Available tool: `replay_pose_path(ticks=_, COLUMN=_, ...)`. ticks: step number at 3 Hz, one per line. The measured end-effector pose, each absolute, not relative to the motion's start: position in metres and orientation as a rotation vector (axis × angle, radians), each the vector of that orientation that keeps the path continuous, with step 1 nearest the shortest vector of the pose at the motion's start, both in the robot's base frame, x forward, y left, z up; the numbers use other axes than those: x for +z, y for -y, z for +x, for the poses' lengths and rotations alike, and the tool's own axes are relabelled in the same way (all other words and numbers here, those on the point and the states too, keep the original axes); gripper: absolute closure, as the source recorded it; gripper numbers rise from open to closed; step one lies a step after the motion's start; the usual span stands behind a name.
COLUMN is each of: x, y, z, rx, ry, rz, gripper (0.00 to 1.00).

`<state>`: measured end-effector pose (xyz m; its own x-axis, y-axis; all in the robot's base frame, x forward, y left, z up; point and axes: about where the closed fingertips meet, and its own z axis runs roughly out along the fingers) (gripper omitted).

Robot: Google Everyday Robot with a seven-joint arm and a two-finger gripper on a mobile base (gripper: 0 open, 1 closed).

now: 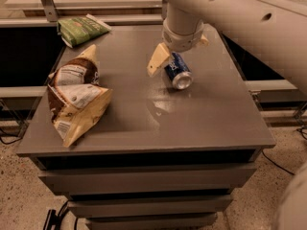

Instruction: Place pepsi can upright

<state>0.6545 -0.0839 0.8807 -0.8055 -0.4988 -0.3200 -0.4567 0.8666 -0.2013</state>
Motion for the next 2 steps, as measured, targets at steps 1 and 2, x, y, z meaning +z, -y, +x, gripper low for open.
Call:
replay_pose_path(ticks=1, x=0.8788, y=0.0859, z=0.6554, rx=-0.173, ry=-2.721, rz=-0.635, gripper=0.0)
replay_pose_path(ticks=2, x=0.8739, y=0.0891, z=0.6574, rx=-0.181, ry=-2.768, rz=-0.547, gripper=0.0)
